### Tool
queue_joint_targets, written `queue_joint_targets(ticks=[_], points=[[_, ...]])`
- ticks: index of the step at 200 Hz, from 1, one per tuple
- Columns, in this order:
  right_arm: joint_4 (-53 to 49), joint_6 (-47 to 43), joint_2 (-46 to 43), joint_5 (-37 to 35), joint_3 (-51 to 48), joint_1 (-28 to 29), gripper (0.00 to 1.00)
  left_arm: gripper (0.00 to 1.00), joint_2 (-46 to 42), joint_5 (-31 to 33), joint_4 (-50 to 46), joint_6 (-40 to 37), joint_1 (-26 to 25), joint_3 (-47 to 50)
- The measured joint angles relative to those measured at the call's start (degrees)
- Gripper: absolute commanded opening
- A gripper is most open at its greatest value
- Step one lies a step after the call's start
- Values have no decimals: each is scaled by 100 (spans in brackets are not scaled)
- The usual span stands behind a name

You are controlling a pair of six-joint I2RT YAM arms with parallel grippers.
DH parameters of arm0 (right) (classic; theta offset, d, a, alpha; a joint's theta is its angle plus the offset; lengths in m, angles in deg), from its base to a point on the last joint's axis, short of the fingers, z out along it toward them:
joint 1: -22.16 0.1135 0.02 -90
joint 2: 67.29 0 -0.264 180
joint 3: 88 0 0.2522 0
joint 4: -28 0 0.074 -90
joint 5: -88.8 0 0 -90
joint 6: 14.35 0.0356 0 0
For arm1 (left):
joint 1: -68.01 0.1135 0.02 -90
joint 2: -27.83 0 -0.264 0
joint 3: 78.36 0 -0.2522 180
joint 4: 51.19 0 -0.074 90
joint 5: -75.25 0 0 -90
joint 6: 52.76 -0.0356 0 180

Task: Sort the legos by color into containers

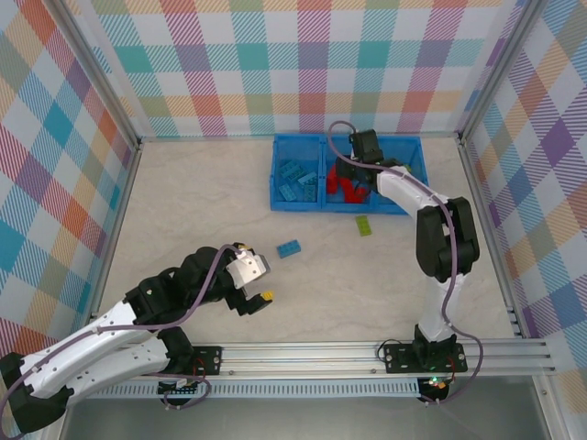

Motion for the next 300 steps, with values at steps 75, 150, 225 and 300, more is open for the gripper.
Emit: queue_joint_targets(ticks=[75, 150, 225, 300], points=[[195, 796, -3735, 2269, -2859, 175, 58, 100, 568, 273, -201, 916, 11, -450], [-1692, 1054, -6251, 3143, -4059, 1818, 68, 100, 3088, 1040, 146, 2369, 197, -1456], [-2291, 1290, -6092, 3053, -4341, 2721, 69, 100, 5593, 474, 455, 1661, 1071, -2374], [-2312, 1399, -6078, 2822, -4352, 2736, 70, 51, 6734, -168, 409, 1235, 1307, -2887]])
